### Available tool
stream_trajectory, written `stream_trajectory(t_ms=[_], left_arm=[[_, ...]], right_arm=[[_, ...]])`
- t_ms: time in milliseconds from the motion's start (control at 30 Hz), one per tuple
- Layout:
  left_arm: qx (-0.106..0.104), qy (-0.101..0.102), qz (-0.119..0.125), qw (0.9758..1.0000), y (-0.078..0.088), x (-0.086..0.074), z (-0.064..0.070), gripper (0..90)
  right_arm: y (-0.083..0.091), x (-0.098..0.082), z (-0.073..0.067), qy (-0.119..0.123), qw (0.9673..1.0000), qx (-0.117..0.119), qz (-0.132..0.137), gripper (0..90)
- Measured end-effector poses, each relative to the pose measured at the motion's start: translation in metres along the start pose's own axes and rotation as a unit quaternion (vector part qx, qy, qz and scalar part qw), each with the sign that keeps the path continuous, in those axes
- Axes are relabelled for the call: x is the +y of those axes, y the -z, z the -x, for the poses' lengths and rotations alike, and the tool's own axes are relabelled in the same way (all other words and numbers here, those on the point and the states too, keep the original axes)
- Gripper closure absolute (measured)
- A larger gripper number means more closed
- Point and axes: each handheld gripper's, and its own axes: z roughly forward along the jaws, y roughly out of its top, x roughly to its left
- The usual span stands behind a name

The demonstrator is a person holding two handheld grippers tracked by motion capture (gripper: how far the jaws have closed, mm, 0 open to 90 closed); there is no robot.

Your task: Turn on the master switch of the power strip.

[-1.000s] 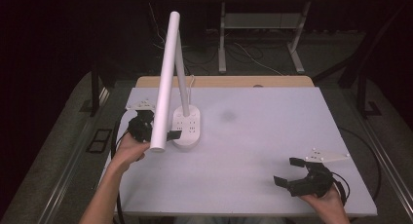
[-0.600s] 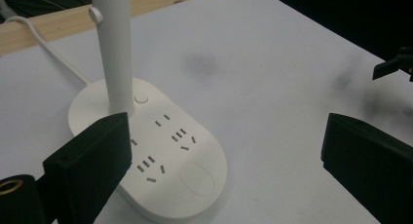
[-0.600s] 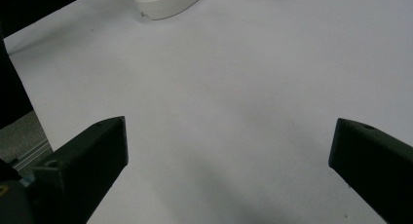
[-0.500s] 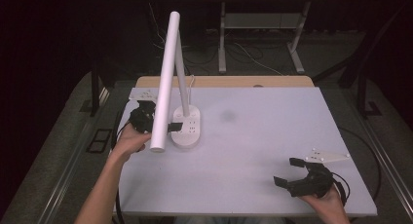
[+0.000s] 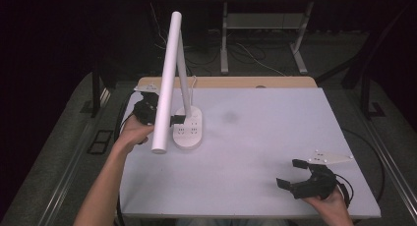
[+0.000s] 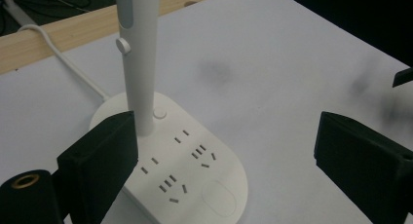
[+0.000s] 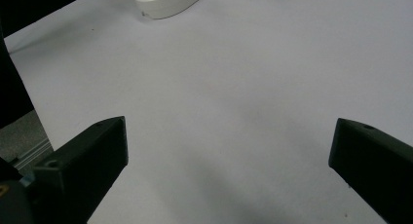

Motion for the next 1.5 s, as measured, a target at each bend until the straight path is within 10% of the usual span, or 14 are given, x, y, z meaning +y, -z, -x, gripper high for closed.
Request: stream_trajectory(t_ms=[867, 1500], left_arm=[[0.039, 0.022, -0.019, 0.9988, -0.021, 0.003, -0.037, 17.4], [0.057, 0.055, -0.036, 0.9962, -0.031, -0.003, -0.06, 47.5]], right_arm=[[0.0, -0.001, 0.001, 0.001, 1.0, 0.0, -0.001, 0.2], [0.001, 0.0, 0.001, 0.003, 1.0, -0.004, 0.0, 0.2]])
